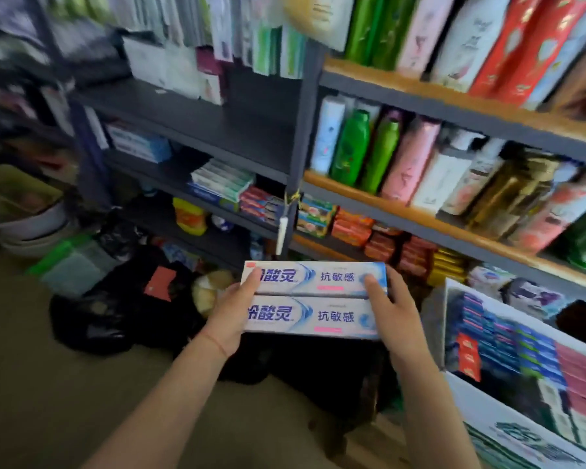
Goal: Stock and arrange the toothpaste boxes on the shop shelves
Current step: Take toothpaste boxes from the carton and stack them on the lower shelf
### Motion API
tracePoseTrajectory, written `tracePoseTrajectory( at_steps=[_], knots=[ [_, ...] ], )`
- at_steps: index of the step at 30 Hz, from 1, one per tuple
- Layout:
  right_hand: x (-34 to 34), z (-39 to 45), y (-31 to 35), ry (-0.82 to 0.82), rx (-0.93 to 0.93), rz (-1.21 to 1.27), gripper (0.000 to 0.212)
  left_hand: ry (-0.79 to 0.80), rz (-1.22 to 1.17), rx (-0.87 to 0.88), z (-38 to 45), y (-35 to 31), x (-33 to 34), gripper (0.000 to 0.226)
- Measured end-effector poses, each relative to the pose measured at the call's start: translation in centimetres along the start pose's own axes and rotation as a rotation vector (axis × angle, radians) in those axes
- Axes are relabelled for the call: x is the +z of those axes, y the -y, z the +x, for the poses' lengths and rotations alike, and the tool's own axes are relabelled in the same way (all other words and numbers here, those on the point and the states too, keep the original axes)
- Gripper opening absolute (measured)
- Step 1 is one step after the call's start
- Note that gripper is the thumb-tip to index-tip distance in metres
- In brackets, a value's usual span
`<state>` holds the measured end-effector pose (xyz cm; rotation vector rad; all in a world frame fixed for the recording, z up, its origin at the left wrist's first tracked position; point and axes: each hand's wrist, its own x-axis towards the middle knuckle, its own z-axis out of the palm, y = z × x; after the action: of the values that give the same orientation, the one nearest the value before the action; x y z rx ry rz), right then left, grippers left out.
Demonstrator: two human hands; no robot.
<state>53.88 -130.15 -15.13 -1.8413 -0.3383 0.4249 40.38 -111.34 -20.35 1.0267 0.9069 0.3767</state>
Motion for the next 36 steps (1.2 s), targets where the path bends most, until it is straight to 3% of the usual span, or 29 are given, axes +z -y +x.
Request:
tracePoseTrajectory(
  at_steps=[6, 9, 19, 25, 27, 30, 33, 36],
  knots=[
    [13.4, 0.7, 2.9, 0.151, 0.013, -0.007, 0.03, -0.145, -0.063, 0.091, 1.2, -4.8, -12.4, 0.022],
    [18.2, 2.3, 4.2, 0.181, 0.013, -0.06, 0.026, -0.178, -0.073, 0.087, 3.5, -6.7, -16.3, 0.029],
    [35.7, 15.6, 7.3, 0.263, -0.137, 0.007, 0.018, -0.297, -0.111, 0.116, 18.5, -15.2, -26.5, 0.039],
    [46.4, 23.4, 11.4, 0.317, -0.245, -0.034, 0.026, -0.337, -0.377, -0.105, 26.2, -19.6, -32.0, 0.048],
    [49.5, 24.5, 12.8, 0.29, -0.298, -0.069, 0.027, -0.367, -0.6, -0.231, 28.5, -19.6, -32.5, 0.057],
    [54.6, 24.9, 14.4, 0.254, -0.521, -0.188, 0.041, -0.248, -0.912, -0.277, 32.4, -21.1, -32.8, 0.071],
    [59.1, 24.7, 14.6, 0.323, -0.79, -0.375, 0.051, 0.04, -0.934, -0.243, 36.0, -24.0, -34.1, 0.083],
    [63.6, 25.6, 14.7, 0.247, -1.057, -0.508, 0.048, 0.118, -0.851, -0.269, 40.1, -26.6, -38.2, 0.089]
  ],
)
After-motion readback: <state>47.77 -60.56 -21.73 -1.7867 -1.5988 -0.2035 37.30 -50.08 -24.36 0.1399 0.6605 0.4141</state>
